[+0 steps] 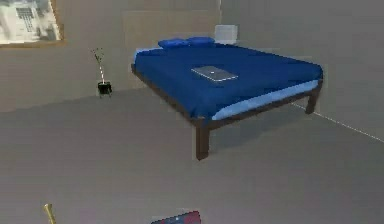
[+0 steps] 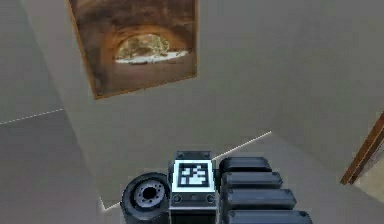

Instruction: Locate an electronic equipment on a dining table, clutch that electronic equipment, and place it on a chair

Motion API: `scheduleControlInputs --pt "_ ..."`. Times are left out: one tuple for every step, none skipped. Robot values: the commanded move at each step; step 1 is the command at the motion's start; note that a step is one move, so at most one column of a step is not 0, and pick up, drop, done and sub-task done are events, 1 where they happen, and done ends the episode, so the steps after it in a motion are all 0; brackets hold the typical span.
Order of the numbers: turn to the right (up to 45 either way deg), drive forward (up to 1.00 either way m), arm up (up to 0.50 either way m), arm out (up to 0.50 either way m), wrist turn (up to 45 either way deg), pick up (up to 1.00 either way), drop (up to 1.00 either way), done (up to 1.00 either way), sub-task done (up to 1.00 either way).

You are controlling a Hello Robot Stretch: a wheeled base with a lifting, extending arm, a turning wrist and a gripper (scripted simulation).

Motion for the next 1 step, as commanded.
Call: scheduleControlInputs --pt "45.0 0.0 0.0 0.0 0.0 0.0 0.0 0.0 0.0"
